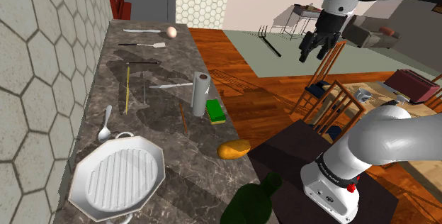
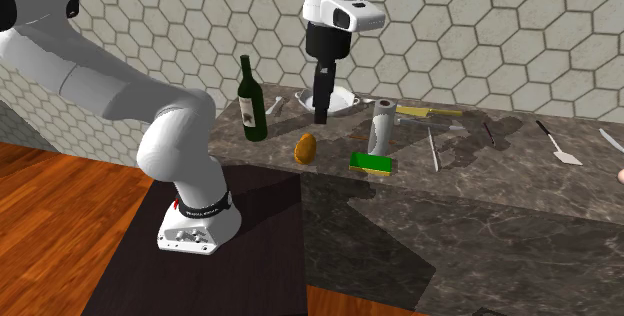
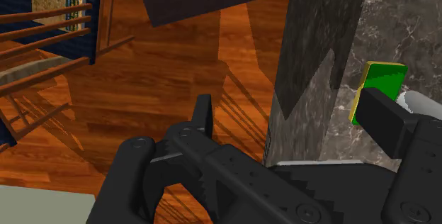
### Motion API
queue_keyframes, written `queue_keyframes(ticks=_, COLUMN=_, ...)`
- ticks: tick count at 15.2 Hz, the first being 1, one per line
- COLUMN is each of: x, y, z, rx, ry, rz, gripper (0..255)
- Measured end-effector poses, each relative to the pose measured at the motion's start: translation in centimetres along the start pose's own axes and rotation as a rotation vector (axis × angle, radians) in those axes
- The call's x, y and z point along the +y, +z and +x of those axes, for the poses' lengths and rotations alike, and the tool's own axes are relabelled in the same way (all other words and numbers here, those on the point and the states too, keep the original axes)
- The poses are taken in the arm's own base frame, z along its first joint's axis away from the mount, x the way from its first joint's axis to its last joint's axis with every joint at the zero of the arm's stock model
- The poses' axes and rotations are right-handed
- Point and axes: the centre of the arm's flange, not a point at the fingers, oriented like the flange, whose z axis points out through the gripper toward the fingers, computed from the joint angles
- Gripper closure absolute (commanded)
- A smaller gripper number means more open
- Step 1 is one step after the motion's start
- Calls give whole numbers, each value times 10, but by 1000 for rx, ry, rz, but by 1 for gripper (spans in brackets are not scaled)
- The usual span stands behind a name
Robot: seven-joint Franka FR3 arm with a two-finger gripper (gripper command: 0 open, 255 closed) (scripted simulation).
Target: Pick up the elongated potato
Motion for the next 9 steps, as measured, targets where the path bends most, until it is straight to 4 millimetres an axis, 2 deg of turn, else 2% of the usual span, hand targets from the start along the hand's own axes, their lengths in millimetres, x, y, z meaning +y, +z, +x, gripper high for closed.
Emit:
queue_keyframes(ticks=3, x=-10, y=10, z=6, rx=4, ry=-51, rz=-1, gripper=0)
queue_keyframes(ticks=9, x=-71, y=57, z=18, rx=27, ry=-293, rz=-2, gripper=0)
